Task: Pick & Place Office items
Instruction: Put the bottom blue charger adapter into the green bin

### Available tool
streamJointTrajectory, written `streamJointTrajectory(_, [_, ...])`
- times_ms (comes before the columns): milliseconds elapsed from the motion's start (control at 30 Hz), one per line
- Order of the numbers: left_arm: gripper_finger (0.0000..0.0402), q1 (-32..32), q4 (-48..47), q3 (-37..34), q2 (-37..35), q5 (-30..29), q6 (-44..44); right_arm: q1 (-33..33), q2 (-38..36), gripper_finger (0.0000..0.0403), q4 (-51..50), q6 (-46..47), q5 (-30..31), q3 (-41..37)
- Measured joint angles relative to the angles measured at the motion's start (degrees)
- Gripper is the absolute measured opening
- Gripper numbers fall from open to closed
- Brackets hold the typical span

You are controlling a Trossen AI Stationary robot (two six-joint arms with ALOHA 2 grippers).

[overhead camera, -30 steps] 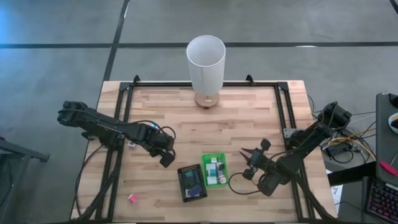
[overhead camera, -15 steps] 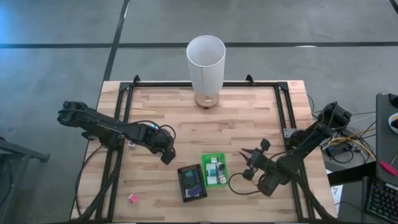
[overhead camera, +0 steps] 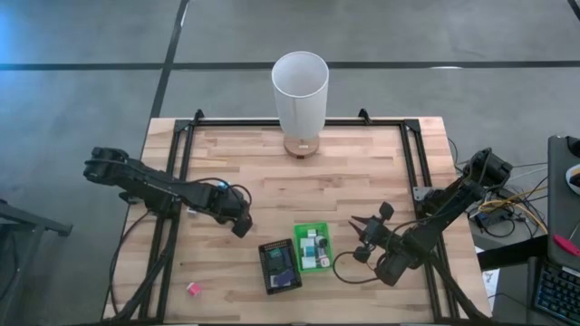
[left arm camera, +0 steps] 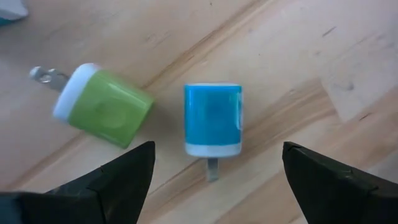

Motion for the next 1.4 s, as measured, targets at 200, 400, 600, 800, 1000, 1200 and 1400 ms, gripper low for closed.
streamJointTrajectory(200, [0.0347, 0.3, 8.1, -2.5, 0.0, -0.1, -1.6, 0.0, 0.0, 0.0080, 0.1, 0.0, 0.0, 0.0])
streamJointTrajectory(400, [0.0347, 0.8, 8.7, -3.3, 0.0, -0.6, -1.8, 0.0, 0.0, 0.0072, 0.6, 0.0, 0.0, 0.0])
streamJointTrajectory(600, [0.0345, 1.7, 8.8, -3.3, 0.8, -1.9, -1.8, 0.0, 0.0, 0.0069, 1.4, 0.0, -0.7, 0.0])
streamJointTrajectory(800, [0.0329, 1.8, 9.1, -3.0, 3.7, -3.0, -0.9, 0.0, 0.0, 0.0077, 1.6, 0.0, -2.4, 0.0])
streamJointTrajectory(1000, [0.0238, 1.8, 8.3, -3.0, 4.7, -3.4, 0.2, 0.0, 0.0, 0.0082, 1.6, 0.0, -2.9, 0.0])
streamJointTrajectory(1200, [0.0133, 1.9, 8.3, -3.3, 3.5, -3.5, 2.8, 0.0, 0.0, 0.0074, 1.8, 0.0, -3.1, 0.0])
streamJointTrajectory(1400, [0.0133, 1.9, 11.7, -1.5, 1.6, -1.8, 7.2, 0.0, 0.0, 0.0068, 1.9, 0.0, -3.1, 0.0])
